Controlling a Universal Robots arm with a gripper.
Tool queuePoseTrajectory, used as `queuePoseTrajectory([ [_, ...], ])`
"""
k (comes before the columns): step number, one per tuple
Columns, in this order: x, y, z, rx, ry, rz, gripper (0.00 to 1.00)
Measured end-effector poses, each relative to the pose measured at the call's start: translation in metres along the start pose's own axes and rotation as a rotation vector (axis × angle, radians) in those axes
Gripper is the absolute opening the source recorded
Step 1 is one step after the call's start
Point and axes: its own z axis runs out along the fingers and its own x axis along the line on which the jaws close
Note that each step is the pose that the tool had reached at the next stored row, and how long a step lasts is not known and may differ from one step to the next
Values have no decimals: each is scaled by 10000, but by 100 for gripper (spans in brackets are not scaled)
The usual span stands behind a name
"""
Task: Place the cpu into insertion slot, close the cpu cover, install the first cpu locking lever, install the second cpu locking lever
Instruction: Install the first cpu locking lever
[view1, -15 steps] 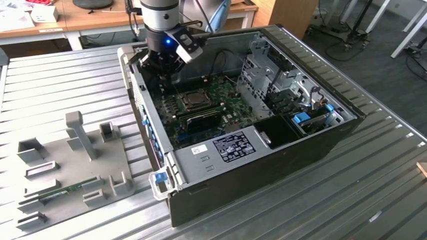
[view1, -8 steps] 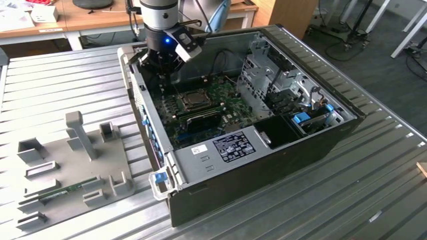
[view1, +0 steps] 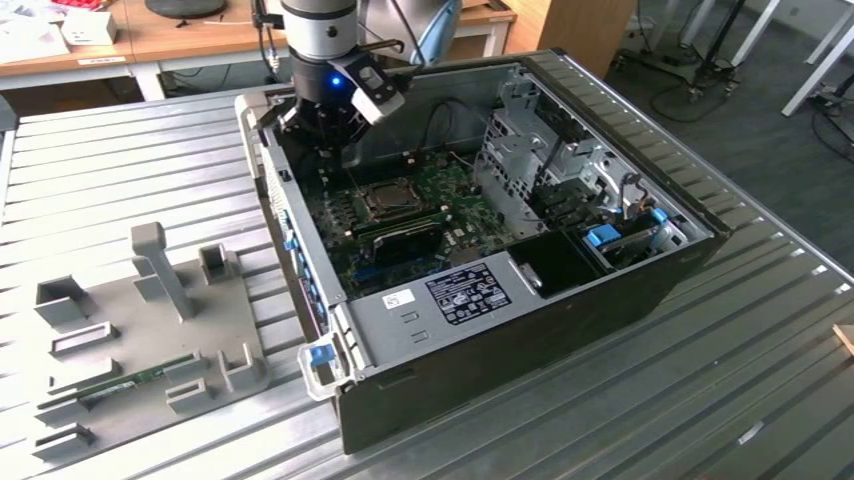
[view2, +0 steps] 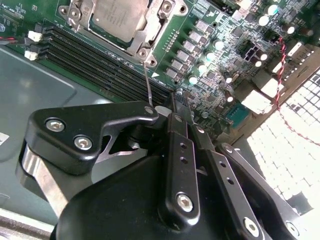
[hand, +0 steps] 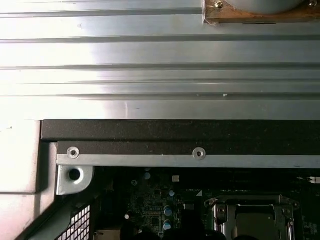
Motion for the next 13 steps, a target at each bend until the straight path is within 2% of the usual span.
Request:
queuePoseTrajectory([
  [7,-52,2,15,-82,0,5,10],
  [13,-168,2,27,-95,-1,6,10],
])
